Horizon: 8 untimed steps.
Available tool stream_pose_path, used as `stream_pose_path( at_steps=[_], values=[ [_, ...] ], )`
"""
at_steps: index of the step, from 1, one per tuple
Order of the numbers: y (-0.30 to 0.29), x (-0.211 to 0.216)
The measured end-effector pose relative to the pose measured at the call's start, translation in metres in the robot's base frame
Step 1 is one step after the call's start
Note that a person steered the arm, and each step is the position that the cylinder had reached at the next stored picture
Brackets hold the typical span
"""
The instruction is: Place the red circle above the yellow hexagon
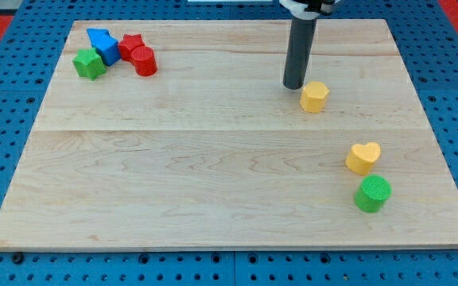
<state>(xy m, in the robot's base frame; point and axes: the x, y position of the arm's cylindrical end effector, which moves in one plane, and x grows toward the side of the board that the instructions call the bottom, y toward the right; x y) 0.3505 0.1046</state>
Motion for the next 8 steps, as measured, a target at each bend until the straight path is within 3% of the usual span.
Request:
stream_pose_path(
  at_steps=[2,3,4,6,8],
  values=[
    [0.054,0.063],
    [0.022,0.061],
    [-0.018,0.044],
    [-0.22,0.034],
    [-0.28,-0.026]
  ],
)
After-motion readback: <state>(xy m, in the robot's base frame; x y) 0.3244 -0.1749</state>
